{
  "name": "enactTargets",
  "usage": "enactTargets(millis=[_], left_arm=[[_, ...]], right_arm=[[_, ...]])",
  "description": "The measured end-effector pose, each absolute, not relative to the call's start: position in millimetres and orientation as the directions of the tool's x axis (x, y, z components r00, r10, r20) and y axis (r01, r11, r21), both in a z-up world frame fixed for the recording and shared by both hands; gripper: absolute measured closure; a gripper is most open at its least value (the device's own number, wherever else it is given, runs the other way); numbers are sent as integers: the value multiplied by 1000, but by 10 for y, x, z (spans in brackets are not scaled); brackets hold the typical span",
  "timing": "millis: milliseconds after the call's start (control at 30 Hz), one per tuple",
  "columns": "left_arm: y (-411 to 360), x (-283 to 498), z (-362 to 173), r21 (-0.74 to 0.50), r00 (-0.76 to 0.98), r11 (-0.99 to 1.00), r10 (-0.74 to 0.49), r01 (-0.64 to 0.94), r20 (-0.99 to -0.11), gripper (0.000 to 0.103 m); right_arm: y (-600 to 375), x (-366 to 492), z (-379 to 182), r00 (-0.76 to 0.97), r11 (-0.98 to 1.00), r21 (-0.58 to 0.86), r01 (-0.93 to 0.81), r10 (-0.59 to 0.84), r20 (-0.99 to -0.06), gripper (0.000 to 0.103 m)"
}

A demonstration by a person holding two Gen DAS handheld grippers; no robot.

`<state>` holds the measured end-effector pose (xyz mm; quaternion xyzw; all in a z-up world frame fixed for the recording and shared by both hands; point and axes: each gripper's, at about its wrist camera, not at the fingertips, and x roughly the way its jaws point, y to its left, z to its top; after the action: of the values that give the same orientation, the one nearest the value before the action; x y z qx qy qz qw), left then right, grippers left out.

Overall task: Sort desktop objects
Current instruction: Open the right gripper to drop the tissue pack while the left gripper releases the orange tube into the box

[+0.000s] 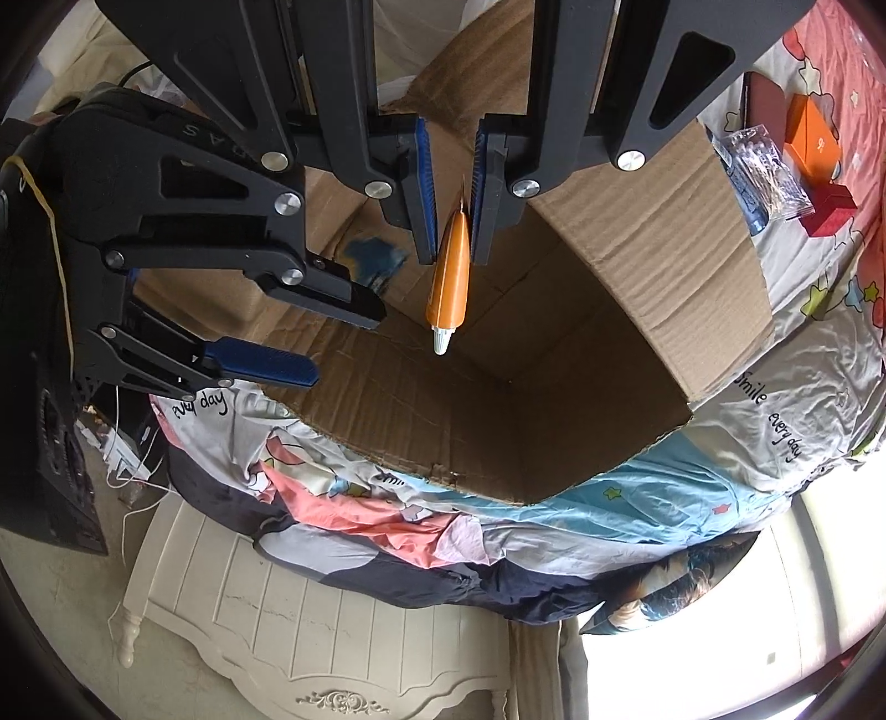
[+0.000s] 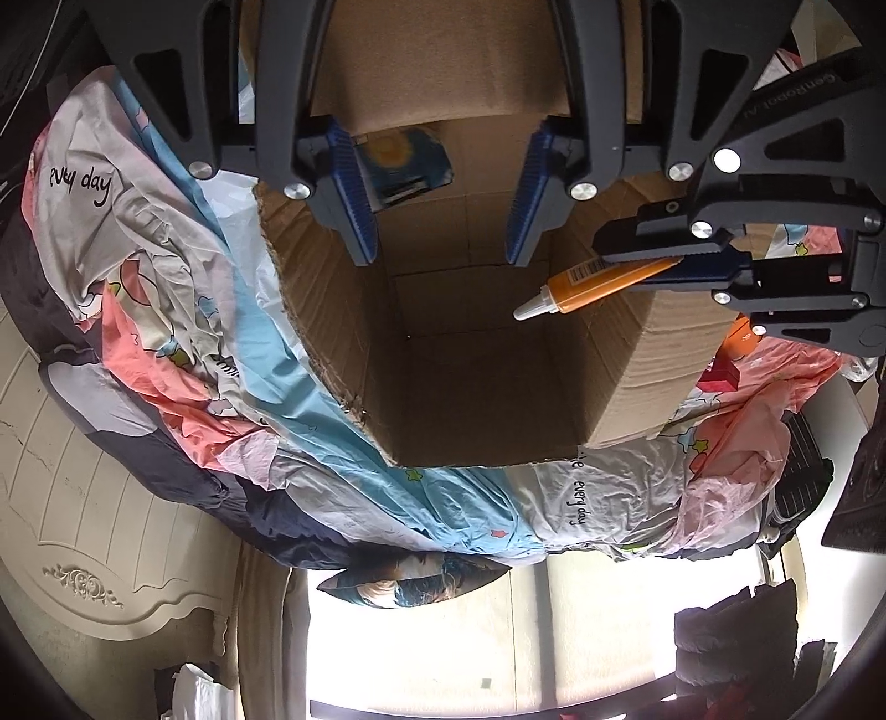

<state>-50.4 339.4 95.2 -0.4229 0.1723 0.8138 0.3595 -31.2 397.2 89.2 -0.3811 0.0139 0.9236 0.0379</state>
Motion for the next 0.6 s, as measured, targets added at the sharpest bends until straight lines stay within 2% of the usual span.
enactTargets(millis=[133,233,333,400,433,500,567,600], left_arm=[[3397,-505,932,-23,-384,-684,436,-729,-814,92],[3379,-513,930,-13,-394,-693,425,-721,-815,88],[3340,-524,937,-4,-408,-707,413,-707,-814,71],[3290,-523,955,-22,-406,-710,428,-703,-807,52],[3264,-522,965,-29,-408,-714,432,-700,-804,45],[3198,-532,991,-24,-432,-737,422,-675,-797,16],[3140,-536,1022,-27,-446,-746,427,-666,-787,5],[3115,-536,1031,-32,-446,-747,430,-664,-785,3]], right_arm=[[3970,-302,894,-707,-997,-6,-81,62,-704,57],[3960,-300,881,-706,-997,-4,-75,56,-706,57],[3948,-295,853,-703,-997,-12,-74,61,-709,57],[3952,-299,833,-698,-997,-16,-80,67,-713,57],[3959,-299,827,-696,-996,-14,-83,68,-715,57],[3976,-293,826,-696,-996,-13,-90,72,-715,57],[3978,-282,837,-699,-996,-6,-91,68,-712,57],[3970,-275,844,-701,-996,-5,-91,67,-710,57]])
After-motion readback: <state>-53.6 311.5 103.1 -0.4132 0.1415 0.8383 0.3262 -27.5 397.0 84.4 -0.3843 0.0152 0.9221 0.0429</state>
